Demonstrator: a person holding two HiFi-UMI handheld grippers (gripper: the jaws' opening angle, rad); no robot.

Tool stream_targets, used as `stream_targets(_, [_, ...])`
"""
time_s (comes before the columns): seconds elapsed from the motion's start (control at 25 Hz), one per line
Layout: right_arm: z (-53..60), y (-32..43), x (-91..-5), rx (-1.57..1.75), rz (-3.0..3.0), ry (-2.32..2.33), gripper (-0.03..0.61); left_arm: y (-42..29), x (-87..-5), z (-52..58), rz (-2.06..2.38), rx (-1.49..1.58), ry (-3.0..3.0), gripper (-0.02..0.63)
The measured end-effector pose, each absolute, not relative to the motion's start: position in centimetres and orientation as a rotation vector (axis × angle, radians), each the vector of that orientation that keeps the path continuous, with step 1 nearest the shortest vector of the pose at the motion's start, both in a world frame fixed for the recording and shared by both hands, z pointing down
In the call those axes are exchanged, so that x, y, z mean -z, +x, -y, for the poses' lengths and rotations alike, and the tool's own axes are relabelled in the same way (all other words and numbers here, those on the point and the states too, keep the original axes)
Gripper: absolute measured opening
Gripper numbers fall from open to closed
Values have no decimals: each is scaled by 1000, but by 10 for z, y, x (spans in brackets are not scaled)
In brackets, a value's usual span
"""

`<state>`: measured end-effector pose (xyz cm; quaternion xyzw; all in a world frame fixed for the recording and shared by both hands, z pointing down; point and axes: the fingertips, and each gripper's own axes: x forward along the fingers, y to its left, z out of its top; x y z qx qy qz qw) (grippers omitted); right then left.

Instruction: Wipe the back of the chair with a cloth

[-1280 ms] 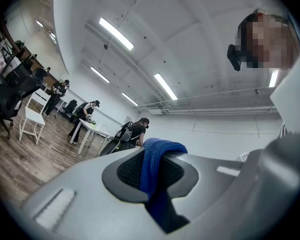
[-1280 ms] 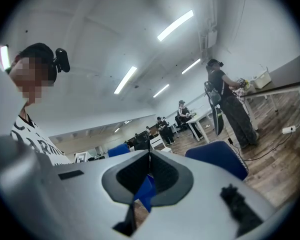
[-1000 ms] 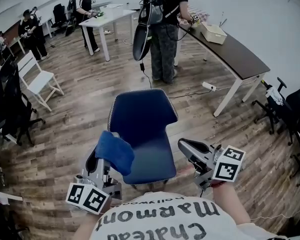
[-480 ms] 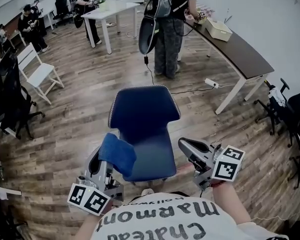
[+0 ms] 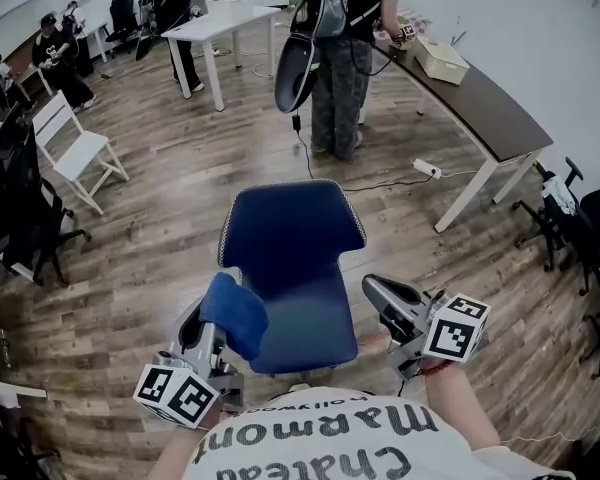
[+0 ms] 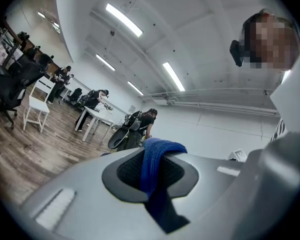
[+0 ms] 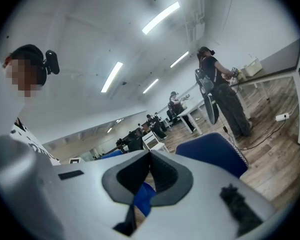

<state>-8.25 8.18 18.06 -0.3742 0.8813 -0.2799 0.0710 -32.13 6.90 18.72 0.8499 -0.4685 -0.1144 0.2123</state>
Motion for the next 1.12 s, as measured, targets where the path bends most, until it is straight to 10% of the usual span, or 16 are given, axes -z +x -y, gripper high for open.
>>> stream_targets(1.12, [-45, -28, -193, 939, -2569, -1117, 15, -220, -183, -35, 954, 409, 2574, 44])
